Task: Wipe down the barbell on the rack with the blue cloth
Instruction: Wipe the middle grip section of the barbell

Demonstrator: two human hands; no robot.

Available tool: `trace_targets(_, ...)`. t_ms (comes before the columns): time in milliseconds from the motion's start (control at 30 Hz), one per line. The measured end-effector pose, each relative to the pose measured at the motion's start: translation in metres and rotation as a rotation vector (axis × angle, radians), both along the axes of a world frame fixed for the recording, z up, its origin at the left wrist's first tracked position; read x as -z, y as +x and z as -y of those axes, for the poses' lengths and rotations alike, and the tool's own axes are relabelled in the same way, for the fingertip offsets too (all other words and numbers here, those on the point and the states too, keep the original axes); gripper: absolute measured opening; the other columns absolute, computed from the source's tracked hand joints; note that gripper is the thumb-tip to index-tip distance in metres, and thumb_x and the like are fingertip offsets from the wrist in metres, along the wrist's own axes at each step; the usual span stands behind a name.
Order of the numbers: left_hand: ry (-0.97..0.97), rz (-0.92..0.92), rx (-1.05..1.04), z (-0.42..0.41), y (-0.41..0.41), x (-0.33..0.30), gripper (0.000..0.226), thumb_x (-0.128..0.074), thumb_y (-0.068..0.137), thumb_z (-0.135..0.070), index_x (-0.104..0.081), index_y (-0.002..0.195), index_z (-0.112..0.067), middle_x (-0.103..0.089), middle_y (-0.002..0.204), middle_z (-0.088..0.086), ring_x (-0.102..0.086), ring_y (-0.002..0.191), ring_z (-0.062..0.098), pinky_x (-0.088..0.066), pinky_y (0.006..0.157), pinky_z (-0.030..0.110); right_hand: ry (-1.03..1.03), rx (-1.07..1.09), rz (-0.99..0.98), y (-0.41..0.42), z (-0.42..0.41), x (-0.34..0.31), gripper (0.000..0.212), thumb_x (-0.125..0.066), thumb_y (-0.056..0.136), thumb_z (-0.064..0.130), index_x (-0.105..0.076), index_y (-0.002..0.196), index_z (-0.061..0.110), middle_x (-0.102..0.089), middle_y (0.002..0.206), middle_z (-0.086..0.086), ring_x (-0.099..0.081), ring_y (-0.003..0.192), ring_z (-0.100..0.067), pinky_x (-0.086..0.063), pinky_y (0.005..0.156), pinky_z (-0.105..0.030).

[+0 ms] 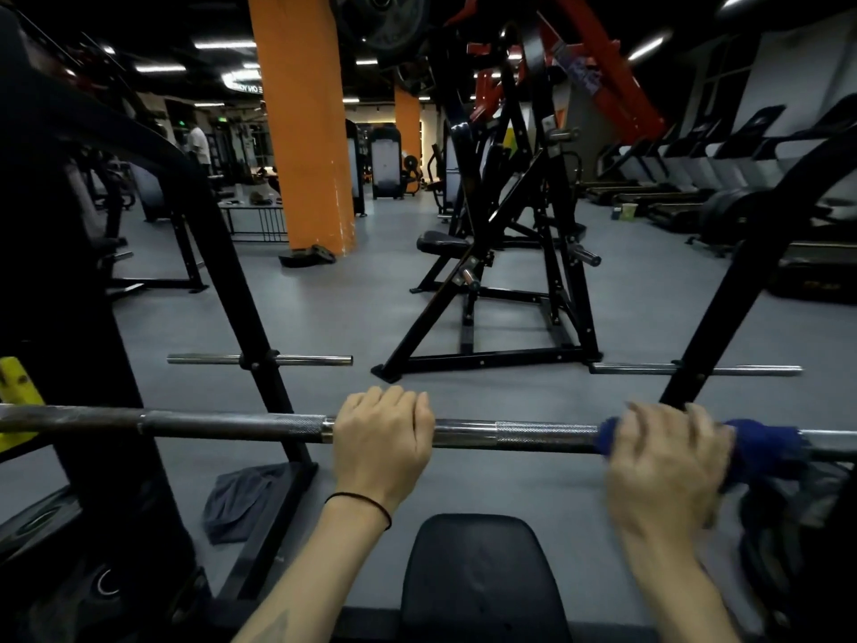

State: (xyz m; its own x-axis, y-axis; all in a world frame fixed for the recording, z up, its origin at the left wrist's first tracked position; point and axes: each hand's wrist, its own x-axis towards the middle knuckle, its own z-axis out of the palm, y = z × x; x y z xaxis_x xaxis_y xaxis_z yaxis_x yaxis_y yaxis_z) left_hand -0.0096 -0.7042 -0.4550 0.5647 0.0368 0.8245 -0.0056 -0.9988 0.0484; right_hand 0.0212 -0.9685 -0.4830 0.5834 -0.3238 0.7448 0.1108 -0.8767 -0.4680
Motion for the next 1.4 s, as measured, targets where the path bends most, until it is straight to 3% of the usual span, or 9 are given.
trace_targets(200,0.069,-0.028,0.035,-0.005,-0.003,0.002,0.037,-0.034,0.104,-0.029,-0.047,0.070,-0.020,-0.043,0.067,-0.003,-0.043,0.062,0.022,-0.039,0.063,0.038,-0.236,-0.350,-0.032,-0.032,-0.114,-0.007,0.046,-0.039,0.103,0.045,-0.071,0.122,0.018,-0.069,0.115,-0.001,-0.059,0.117,-0.028,-0.028,0.117,-0.048)
trace_targets(400,0.151,0.003,0.157,-0.004,-0.020,0.009,0.030,-0.039,0.104,-0.026,-0.061,0.088,-0.015,-0.051,0.074,0.000,-0.048,0.066,0.023,-0.043,0.065,0.038,-0.392,-0.406,-0.005,-0.011,-0.032,-0.007,0.050,-0.038,0.105,0.050,-0.069,0.120,0.013,-0.065,0.101,-0.006,-0.058,0.100,-0.033,-0.042,0.099,-0.046)
trace_targets(633,0.177,-0.029,0.162,0.035,0.002,0.000,0.042,-0.038,0.102,-0.032,-0.053,0.066,-0.017,-0.050,0.063,0.001,-0.047,0.057,0.025,-0.035,0.055,0.038,-0.138,-0.027,-0.043,0.003,0.077,-0.004,0.051,-0.036,0.103,0.038,-0.072,0.112,0.002,-0.066,0.114,-0.020,-0.051,0.122,-0.041,-0.029,0.117,-0.058)
trace_targets(767,0.109,-0.075,0.080,0.049,0.011,-0.004,0.051,-0.041,0.100,-0.034,-0.047,0.052,-0.019,-0.050,0.048,0.000,-0.046,0.041,0.025,-0.023,0.050,0.030,-0.029,-0.042,-0.064,-0.007,0.017,-0.004,0.051,-0.031,0.104,0.036,-0.070,0.120,0.008,-0.066,0.125,-0.015,-0.044,0.136,-0.039,-0.009,0.124,-0.054)
trace_targets(933,0.143,-0.238,-0.011,0.050,0.010,-0.018,0.063,-0.036,0.099,-0.035,-0.056,0.042,-0.015,-0.053,0.041,0.004,-0.050,0.034,0.028,-0.022,0.044,0.024,-0.145,-0.294,-0.018,-0.027,-0.096,-0.003,0.044,-0.036,0.104,0.036,-0.074,0.114,0.016,-0.071,0.110,-0.002,-0.060,0.113,-0.029,-0.028,0.117,-0.050)
trace_targets(1100,0.134,-0.514,0.002,0.056,0.010,-0.043,0.057,-0.022,0.107,-0.038,-0.070,0.093,-0.012,-0.070,0.098,0.012,-0.067,0.092,0.034,-0.043,0.073,0.037,-0.371,-0.373,0.007,-0.012,-0.053,-0.011,0.042,-0.039,0.105,0.045,-0.069,0.094,0.017,-0.064,0.087,-0.002,-0.056,0.087,-0.029,-0.040,0.089,-0.043)
trace_targets(1200,0.114,-0.771,0.072,0.052,0.020,-0.054,0.027,-0.038,0.104,-0.023,-0.060,0.110,-0.010,-0.063,0.115,0.015,-0.061,0.102,0.037,-0.046,0.077,0.041,-0.399,-0.248,-0.034,0.003,0.014,-0.018,0.046,-0.038,0.103,0.044,-0.064,0.078,0.016,-0.060,0.077,-0.007,-0.054,0.077,-0.033,-0.040,0.081,-0.046)
trace_targets(1300,0.020,-0.968,0.105,0.047,0.029,-0.062,0.014,-0.050,0.093,-0.017,-0.063,0.089,-0.013,-0.067,0.092,0.007,-0.059,0.081,0.028,-0.041,0.064,0.035,-0.320,-0.112,-0.103,0.004,0.088,-0.022,0.043,-0.035,0.101,0.037,-0.066,0.084,0.012,-0.062,0.082,-0.012,-0.053,0.083,-0.034,-0.041,0.092,-0.051)
trace_targets(1400,-0.063,-0.673,0.006,0.049,0.019,-0.047,0.055,-0.030,0.103,-0.047,-0.058,0.068,-0.014,-0.063,0.069,0.000,-0.056,0.070,0.028,-0.038,0.068,0.035,-0.235,-0.017,-0.105,0.001,0.101,-0.018,0.045,-0.034,0.101,0.033,-0.070,0.096,0.007,-0.066,0.093,-0.016,-0.054,0.096,-0.037,-0.034,0.109,-0.056)
